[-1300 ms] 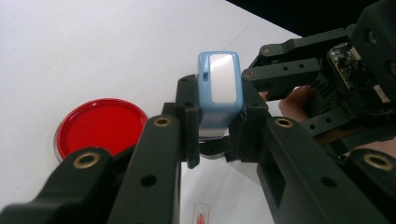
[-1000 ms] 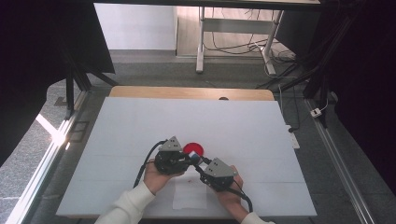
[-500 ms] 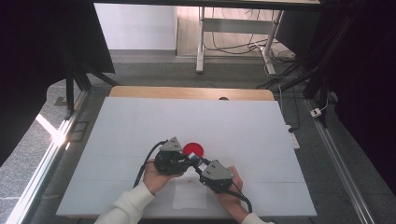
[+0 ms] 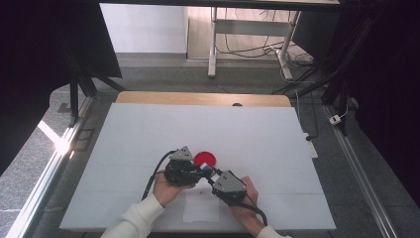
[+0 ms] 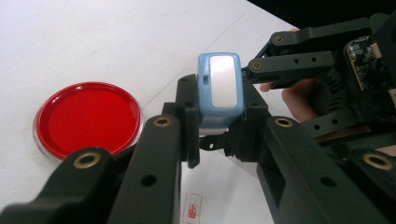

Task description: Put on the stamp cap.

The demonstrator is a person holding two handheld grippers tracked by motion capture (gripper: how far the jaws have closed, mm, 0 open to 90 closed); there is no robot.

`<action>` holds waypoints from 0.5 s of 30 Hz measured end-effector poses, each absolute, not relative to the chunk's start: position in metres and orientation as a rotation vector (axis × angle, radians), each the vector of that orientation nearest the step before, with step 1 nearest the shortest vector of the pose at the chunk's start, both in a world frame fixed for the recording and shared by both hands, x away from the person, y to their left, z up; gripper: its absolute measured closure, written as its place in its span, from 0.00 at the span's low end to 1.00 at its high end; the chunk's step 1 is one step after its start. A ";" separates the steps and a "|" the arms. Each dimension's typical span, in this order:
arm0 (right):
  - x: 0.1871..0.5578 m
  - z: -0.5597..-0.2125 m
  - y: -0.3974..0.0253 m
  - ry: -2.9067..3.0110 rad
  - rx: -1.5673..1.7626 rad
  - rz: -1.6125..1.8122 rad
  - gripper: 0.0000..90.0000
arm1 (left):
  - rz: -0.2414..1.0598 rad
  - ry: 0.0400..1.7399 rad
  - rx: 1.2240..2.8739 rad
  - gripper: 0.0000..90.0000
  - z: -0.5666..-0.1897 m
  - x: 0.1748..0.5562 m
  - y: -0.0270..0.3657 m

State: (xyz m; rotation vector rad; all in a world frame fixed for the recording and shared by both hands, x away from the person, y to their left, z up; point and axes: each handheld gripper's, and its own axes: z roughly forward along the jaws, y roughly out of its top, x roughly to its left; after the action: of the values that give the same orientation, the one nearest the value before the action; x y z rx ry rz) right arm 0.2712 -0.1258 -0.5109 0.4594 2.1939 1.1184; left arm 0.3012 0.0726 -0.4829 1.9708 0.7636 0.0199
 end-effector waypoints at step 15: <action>0.282 -0.510 -0.135 2.271 0.504 1.201 0.57 | 0.059 0.747 1.977 0.84 -0.477 0.300 0.078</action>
State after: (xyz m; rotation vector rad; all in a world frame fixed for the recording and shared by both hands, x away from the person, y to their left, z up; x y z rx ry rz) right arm 0.2815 -0.1354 -0.5102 0.5038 2.2713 1.2010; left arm 0.2999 0.0776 -0.4774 1.9770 0.7468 0.0591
